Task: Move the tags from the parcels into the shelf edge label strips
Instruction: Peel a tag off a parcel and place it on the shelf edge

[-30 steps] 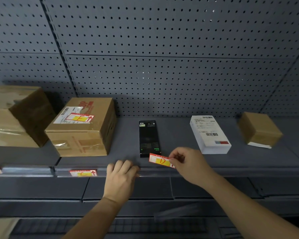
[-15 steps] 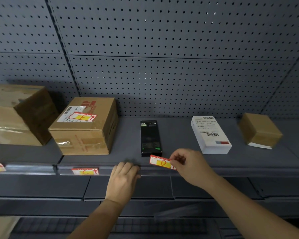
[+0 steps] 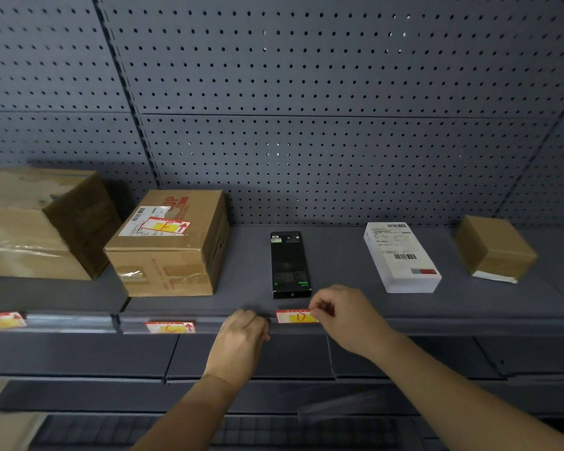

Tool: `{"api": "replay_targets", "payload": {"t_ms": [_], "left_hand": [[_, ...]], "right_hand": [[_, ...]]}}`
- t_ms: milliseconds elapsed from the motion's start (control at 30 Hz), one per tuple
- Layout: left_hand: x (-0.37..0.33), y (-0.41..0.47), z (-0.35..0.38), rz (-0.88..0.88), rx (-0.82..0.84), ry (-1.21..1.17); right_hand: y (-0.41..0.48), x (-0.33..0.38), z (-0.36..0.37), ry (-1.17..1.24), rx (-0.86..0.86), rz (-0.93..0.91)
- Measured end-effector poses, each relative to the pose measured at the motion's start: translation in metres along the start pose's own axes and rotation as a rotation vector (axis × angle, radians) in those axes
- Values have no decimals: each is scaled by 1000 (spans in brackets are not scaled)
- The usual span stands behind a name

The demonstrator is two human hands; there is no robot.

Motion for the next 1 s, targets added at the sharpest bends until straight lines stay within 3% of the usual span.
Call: {"api": "replay_targets", "payload": {"t_ms": [267,667,800,1000], "left_hand": [[1,1,-10,-2,101,3],[-4,4,-18,-22,203,44],[-9,10,-40,-29,114,122],[9,28,-121,-260,-36,241]], "right_hand": [[-4,-9,35,-344,-35,-232],[-11,-3,32,-323,-78,-128],[-4,17,23,-223,-112,-121],[31,94,23,-113,-66,-279]]}}
Point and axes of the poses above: each hand's wrist, its own y-axis towards the middle knuckle, its own z-axis out of the palm, x = y × z, the point moved 2 cm from there along y, towards the middle knuckle, and after that the axes turned 14 degrees about y, right-handed, at the moved point
